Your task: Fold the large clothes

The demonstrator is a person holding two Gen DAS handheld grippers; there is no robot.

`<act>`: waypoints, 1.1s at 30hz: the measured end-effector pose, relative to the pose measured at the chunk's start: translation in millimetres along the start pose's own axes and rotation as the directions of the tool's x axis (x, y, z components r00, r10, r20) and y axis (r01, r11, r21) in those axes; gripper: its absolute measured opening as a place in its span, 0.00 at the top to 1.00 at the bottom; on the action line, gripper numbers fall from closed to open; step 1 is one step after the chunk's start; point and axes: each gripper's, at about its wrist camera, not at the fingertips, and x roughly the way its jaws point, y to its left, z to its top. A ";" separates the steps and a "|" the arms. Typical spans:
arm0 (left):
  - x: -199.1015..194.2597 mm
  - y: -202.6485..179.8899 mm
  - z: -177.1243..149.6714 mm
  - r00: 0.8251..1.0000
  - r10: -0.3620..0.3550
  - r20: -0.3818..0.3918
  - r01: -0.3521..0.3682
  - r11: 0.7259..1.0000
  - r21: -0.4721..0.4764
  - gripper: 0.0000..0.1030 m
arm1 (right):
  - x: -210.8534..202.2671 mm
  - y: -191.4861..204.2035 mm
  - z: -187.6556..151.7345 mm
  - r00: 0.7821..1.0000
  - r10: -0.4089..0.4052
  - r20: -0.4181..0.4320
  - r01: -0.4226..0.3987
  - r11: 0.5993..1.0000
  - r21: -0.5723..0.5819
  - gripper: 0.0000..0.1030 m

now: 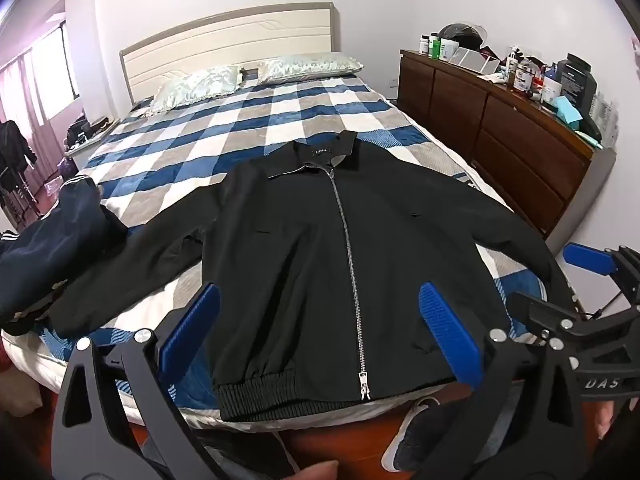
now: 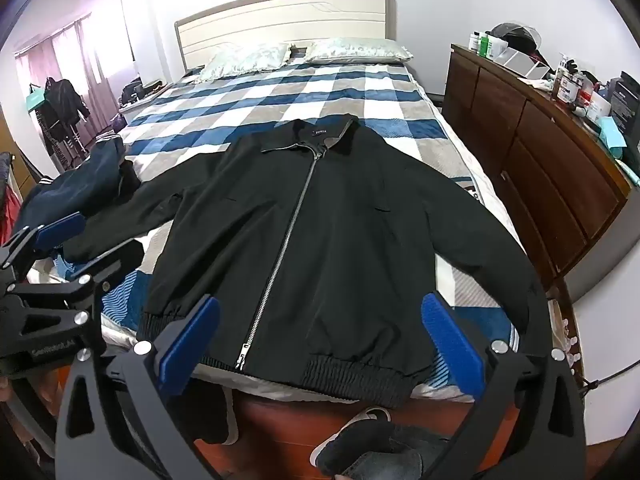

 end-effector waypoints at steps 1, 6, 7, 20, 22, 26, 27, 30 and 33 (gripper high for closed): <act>0.6 0.5 -0.3 1.000 -0.005 -0.005 0.005 1.000 -0.007 0.05 | 0.2 0.4 -0.1 1.000 0.002 -0.003 -0.002 1.000 0.001 0.04; 2.8 1.6 2.9 1.000 -0.010 -0.015 0.010 1.000 -0.008 0.05 | -5.7 0.2 -3.4 1.000 -0.010 -0.002 0.010 1.000 -0.002 0.04; 3.2 3.2 1.0 1.000 -0.013 -0.010 0.013 1.000 -0.010 0.05 | 0.4 1.8 0.8 1.000 -0.005 -0.006 0.005 1.000 -0.008 0.04; 6.2 3.2 -3.6 1.000 -0.017 -0.017 0.017 1.000 -0.007 0.05 | -6.8 4.1 4.2 1.000 -0.019 -0.001 0.019 1.000 -0.009 0.04; 6.2 2.9 -3.7 1.000 -0.019 -0.019 0.019 1.000 -0.007 0.05 | -6.4 3.2 4.8 1.000 -0.019 -0.002 0.019 1.000 -0.008 0.04; 5.1 3.3 -3.4 1.000 -0.017 -0.022 0.017 1.000 0.000 0.05 | -5.9 3.5 3.9 1.000 -0.018 -0.002 0.018 1.000 -0.011 0.04; 5.1 2.9 -3.4 1.000 -0.018 -0.024 0.018 1.000 0.000 0.05 | -6.2 3.4 4.0 1.000 -0.019 -0.001 0.019 1.000 -0.011 0.04; 5.0 1.4 -4.5 1.000 -0.017 -0.026 0.017 1.000 0.007 0.05 | -6.5 3.4 4.8 1.000 -0.019 -0.002 0.019 1.000 -0.010 0.04; 5.0 2.5 -4.9 0.999 -0.017 -0.027 0.017 1.000 0.007 0.05 | -6.6 3.1 3.7 1.000 -0.019 0.001 0.019 1.000 -0.010 0.04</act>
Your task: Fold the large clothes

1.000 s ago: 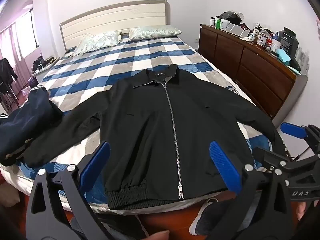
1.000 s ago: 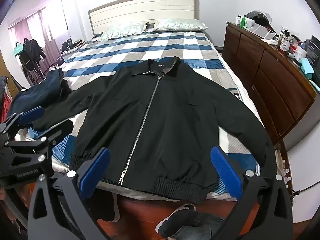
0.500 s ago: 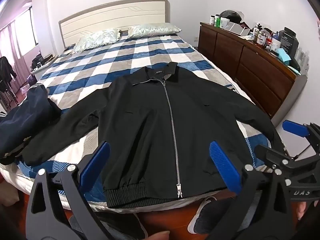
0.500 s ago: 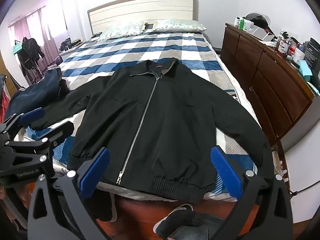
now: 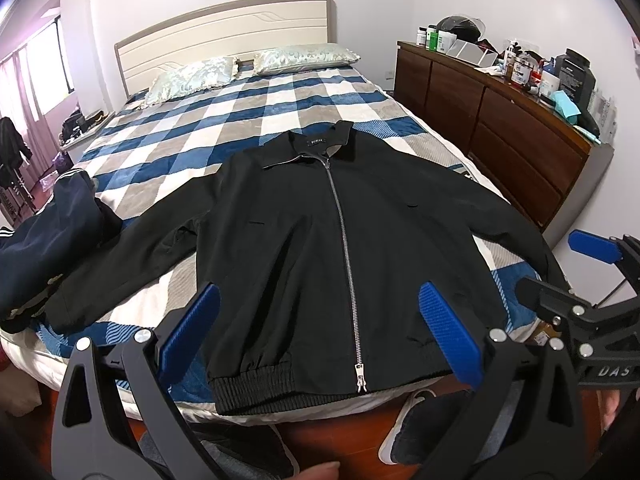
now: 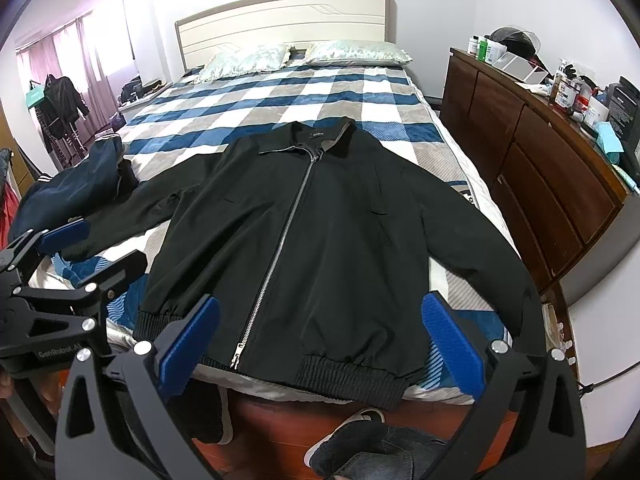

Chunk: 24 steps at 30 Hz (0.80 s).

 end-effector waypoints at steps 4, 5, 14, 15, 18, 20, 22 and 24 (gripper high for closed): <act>0.2 -0.3 0.0 1.000 -0.001 0.000 0.001 1.000 0.001 0.05 | -0.4 -0.7 0.7 1.000 0.002 -0.001 -0.002 1.000 -0.001 0.04; 0.3 0.0 -0.3 1.000 -0.003 0.000 0.003 1.000 0.004 0.05 | -0.7 -0.7 0.9 1.000 0.002 -0.001 -0.002 1.000 -0.003 0.04; 0.7 -0.9 -1.4 1.000 -0.009 -0.002 0.009 1.000 0.010 0.05 | -2.3 -1.7 2.5 1.000 -0.001 -0.003 0.001 1.000 0.001 0.04; 0.7 -0.9 -1.5 1.000 -0.007 -0.001 0.007 1.000 0.012 0.05 | -1.7 -1.6 1.4 1.000 0.000 -0.001 0.000 1.000 -0.001 0.04; 0.5 0.7 -1.2 1.000 -0.006 -0.002 0.006 1.000 0.008 0.05 | -2.6 -3.4 2.7 1.000 -0.001 -0.001 0.001 1.000 0.000 0.04; 0.6 1.0 -0.8 1.000 -0.005 -0.002 0.005 1.000 0.005 0.05 | -3.2 -3.6 3.0 1.000 -0.001 0.000 0.001 1.000 0.000 0.04; 0.9 1.5 -0.7 1.000 -0.002 -0.003 0.002 1.000 0.006 0.05 | -2.1 -3.4 2.3 1.000 0.000 -0.001 0.000 1.000 0.000 0.04; 0.4 0.6 -0.5 1.000 0.000 -0.002 0.000 1.000 0.010 0.05 | -2.2 -3.2 2.1 1.000 0.000 -0.002 0.000 1.000 -0.001 0.04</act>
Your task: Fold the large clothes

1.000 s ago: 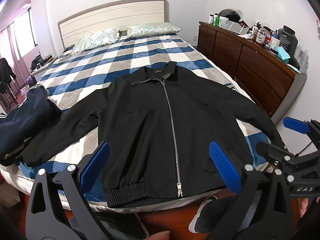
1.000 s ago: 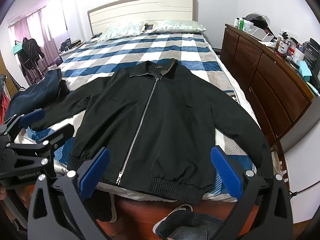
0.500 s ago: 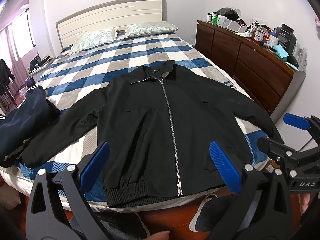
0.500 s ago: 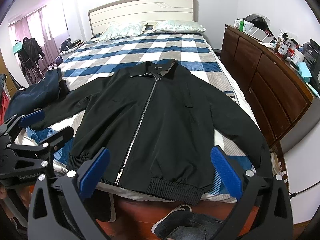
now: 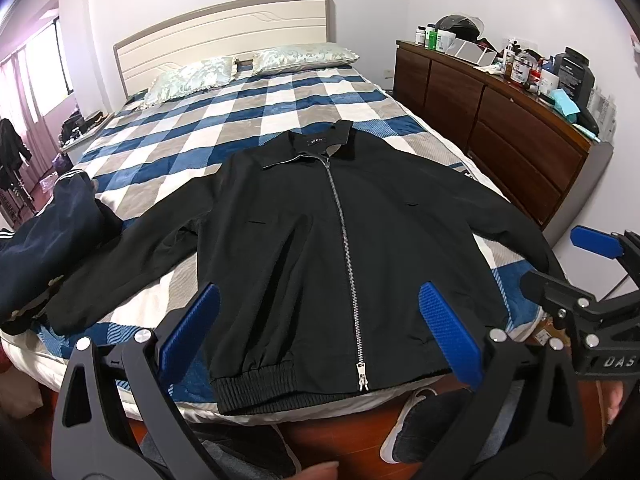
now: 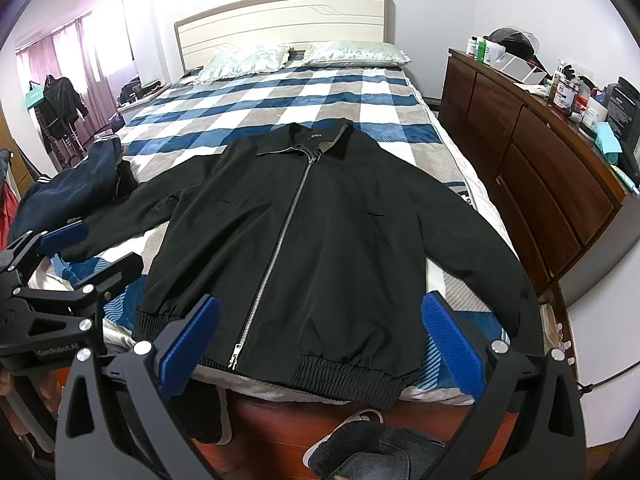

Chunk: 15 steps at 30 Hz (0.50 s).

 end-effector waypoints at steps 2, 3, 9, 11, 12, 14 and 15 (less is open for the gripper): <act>-0.6 0.0 0.0 1.000 0.003 0.002 -0.003 1.000 0.005 0.05 | 0.2 0.0 -0.5 1.000 0.000 0.002 0.000 1.000 -0.001 0.04; -0.4 -0.3 -0.5 1.000 0.005 0.004 -0.005 1.000 0.005 0.05 | -0.2 -0.3 -0.1 1.000 0.000 0.002 0.000 1.000 -0.001 0.04; -3.6 -0.9 0.3 1.000 0.014 0.010 -0.014 1.000 0.006 0.05 | -2.1 -4.6 1.9 1.000 -0.002 -0.001 0.002 1.000 0.007 0.04; -4.4 0.7 1.2 1.000 0.015 0.011 -0.016 1.000 0.006 0.05 | -2.3 -5.4 1.6 1.000 -0.002 0.000 0.002 1.000 0.008 0.04; -4.5 0.6 1.3 1.000 0.016 0.011 -0.016 1.000 0.005 0.05 | -3.8 -6.4 2.6 1.000 -0.001 0.002 0.001 1.000 0.010 0.04; -4.6 0.6 1.6 1.000 0.019 0.010 -0.019 1.000 0.005 0.05 | -3.0 -7.3 1.8 1.000 -0.001 0.003 0.001 1.000 0.010 0.04; -4.7 0.6 1.5 1.000 0.019 0.010 -0.019 1.000 0.005 0.05 | -2.3 -7.2 1.1 1.000 -0.001 0.002 0.001 1.000 0.011 0.04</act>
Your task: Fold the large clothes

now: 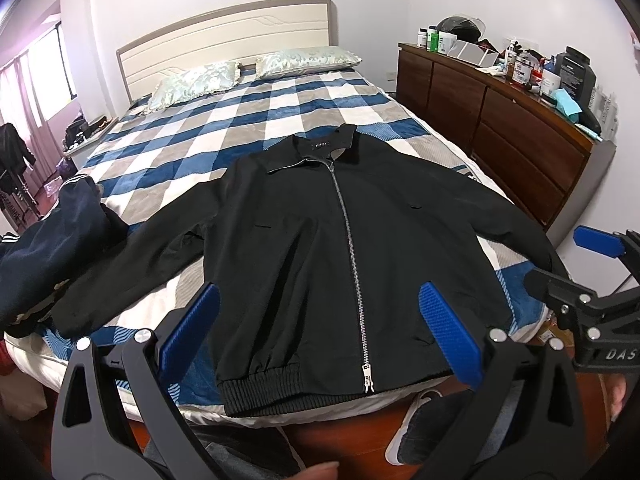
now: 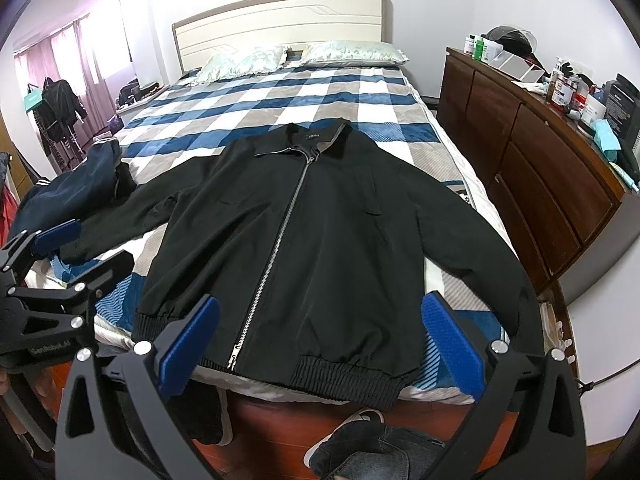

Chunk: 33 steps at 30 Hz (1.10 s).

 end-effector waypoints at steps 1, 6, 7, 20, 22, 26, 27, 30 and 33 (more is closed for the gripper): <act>0.0 0.4 -0.1 1.000 -0.001 0.001 0.001 1.000 0.000 0.05 | -0.2 -0.4 0.2 1.000 0.001 -0.001 -0.001 1.000 0.000 0.04; -0.5 0.0 -0.2 1.000 -0.001 0.002 0.001 1.000 0.002 0.05 | 0.7 -0.1 0.3 1.000 0.005 -0.004 -0.005 1.000 0.002 0.04; -0.7 0.0 -0.2 1.000 -0.001 0.003 0.001 1.000 0.002 0.05 | 1.1 -0.6 -0.2 1.000 0.007 -0.004 -0.007 1.000 0.002 0.04; 2.2 -7.5 -2.4 1.000 -0.006 -0.007 0.006 1.000 0.013 0.05 | 9.3 -7.2 -4.5 0.998 0.067 0.019 -0.067 0.998 -0.008 0.04; 3.3 -9.2 -2.0 1.000 -0.008 -0.007 0.008 1.000 0.015 0.05 | 7.3 -5.9 -5.6 0.996 0.079 0.046 -0.077 0.996 -0.039 0.04; 7.7 -14.4 -2.6 1.000 -0.018 -0.009 0.018 1.000 0.015 0.05 | 6.5 -9.5 -8.8 0.993 0.079 0.084 -0.073 0.995 -0.074 0.04; 9.4 -16.0 -3.0 1.000 -0.025 -0.010 0.025 1.000 0.015 0.05 | 7.9 -12.0 -9.4 0.994 0.080 0.078 -0.074 0.995 -0.073 0.04; 17.3 -25.6 -5.0 0.997 -0.081 -0.018 0.081 0.996 0.029 0.05 | 16.0 -30.9 -18.1 0.997 0.061 0.056 -0.059 0.998 -0.037 0.04; 29.2 -42.2 -9.0 0.991 -0.132 -0.031 0.134 0.989 0.058 0.05 | 27.6 -56.4 -30.9 0.997 0.075 0.022 -0.075 0.997 0.018 0.04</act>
